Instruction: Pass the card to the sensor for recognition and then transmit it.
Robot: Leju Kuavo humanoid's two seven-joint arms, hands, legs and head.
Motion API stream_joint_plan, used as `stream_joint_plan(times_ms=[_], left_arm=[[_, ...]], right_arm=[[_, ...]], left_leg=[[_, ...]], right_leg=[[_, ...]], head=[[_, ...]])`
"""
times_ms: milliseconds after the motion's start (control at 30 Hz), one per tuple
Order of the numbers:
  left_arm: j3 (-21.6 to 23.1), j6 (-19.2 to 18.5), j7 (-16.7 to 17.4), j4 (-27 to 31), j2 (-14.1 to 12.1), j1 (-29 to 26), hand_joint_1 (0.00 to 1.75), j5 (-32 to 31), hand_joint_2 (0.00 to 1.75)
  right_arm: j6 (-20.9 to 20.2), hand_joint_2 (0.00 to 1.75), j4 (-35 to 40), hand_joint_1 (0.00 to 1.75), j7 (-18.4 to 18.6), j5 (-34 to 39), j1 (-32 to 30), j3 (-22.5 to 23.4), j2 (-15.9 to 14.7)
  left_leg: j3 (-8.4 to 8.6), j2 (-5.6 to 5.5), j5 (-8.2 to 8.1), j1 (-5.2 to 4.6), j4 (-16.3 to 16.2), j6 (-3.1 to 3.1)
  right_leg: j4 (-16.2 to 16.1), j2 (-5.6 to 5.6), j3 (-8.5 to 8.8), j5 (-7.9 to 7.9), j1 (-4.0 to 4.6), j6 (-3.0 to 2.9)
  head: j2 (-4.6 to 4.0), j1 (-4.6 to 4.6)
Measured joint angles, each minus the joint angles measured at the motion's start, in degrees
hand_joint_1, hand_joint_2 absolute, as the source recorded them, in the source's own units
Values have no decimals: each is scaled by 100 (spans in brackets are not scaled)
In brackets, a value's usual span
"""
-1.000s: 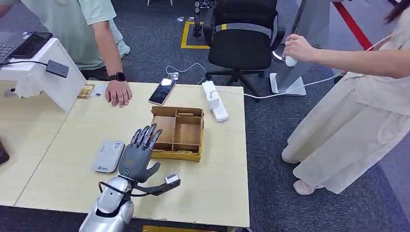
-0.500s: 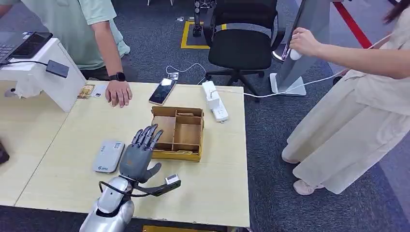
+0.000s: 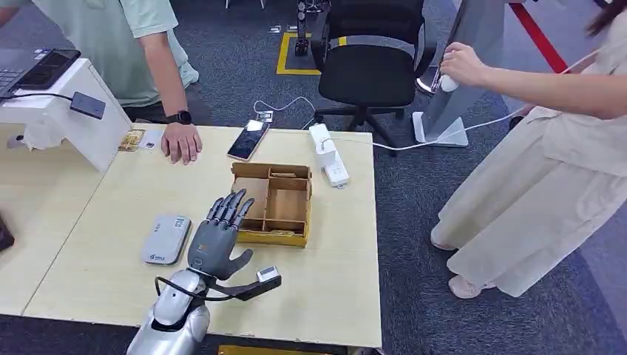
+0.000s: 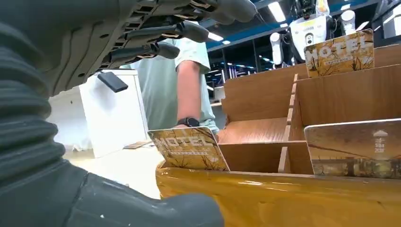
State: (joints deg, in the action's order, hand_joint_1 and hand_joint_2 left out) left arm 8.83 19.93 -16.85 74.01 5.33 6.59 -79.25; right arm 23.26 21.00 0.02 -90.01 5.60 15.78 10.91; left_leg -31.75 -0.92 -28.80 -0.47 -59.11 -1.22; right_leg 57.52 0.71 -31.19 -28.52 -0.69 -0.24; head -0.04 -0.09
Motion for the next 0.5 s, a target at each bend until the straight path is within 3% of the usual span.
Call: stream_joint_plan(times_ms=[500], left_arm=[[39, 13, 22, 0, -11, 32, 0, -39, 175]], right_arm=[[0, 0, 0, 0, 0, 0, 0, -9, 0]], left_leg=[[0, 0, 0, 0, 0, 0]], right_leg=[[0, 0, 0, 0, 0, 0]], head=[[-2, 0]])
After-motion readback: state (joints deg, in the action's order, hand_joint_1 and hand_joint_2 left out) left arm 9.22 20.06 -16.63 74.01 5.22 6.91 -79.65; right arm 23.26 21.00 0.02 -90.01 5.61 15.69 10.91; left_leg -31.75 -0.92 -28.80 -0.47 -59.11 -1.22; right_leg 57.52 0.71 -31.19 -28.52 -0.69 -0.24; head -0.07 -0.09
